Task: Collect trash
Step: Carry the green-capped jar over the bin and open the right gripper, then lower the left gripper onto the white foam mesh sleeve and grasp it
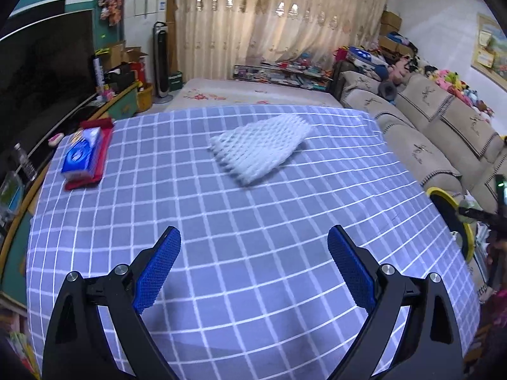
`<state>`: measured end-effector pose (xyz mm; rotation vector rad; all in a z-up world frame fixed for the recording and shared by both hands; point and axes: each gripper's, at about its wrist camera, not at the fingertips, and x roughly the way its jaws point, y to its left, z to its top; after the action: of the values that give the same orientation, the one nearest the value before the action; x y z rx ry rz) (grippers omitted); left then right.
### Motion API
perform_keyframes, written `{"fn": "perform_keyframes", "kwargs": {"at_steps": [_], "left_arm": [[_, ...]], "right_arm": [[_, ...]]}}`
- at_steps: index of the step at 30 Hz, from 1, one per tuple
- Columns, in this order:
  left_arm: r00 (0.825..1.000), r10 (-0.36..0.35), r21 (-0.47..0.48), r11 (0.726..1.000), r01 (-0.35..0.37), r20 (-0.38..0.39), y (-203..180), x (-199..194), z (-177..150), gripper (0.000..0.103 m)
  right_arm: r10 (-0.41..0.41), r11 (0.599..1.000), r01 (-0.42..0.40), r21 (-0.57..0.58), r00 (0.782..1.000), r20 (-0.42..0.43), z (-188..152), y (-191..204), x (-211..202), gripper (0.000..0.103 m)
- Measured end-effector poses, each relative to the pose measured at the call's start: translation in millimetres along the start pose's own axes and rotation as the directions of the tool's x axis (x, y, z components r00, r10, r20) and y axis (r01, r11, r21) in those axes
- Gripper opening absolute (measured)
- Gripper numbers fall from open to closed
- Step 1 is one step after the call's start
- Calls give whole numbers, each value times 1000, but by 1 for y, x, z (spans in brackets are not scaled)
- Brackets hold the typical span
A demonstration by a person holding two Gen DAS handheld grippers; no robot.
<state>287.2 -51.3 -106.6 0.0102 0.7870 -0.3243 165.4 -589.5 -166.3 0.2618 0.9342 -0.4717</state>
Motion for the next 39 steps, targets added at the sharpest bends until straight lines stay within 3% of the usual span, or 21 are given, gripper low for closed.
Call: {"fn": "perform_keyframes", "kwargs": {"at_steps": [8, 12, 20, 26, 31, 34, 37, 39], "left_arm": [[999, -49, 96, 994, 51, -22, -17, 24, 33, 93], [996, -79, 151, 985, 86, -47, -22, 57, 55, 93], [995, -49, 259, 963, 69, -81, -24, 131, 100, 93], [981, -83, 297, 946, 132, -173, -23, 166, 110, 93], [976, -68, 334, 933, 135, -206, -27, 176, 105, 92], [981, -25, 357, 929, 93, -191, -29, 175, 103, 73], [982, -32, 324, 941, 92, -186, -23, 171, 106, 57], [981, -56, 304, 946, 111, -185, -21, 166, 106, 36]], "right_arm": [[-4, 1000, 4, -9, 1000, 21, -3, 1, 8, 72], [0, 1000, 1, -21, 999, 44, 0, 6, -3, 73], [-2, 999, 5, -49, 998, 60, 2, 15, -15, 75], [10, 999, -8, -47, 998, 56, 6, 14, -17, 75], [20, 998, -17, -54, 998, 57, 7, 17, -19, 75], [31, 998, -28, -59, 998, 58, 7, 20, -20, 75], [45, 997, -41, -66, 997, 61, 7, 22, -22, 75], [54, 996, -49, -72, 996, 65, 5, 25, -25, 75]]}}
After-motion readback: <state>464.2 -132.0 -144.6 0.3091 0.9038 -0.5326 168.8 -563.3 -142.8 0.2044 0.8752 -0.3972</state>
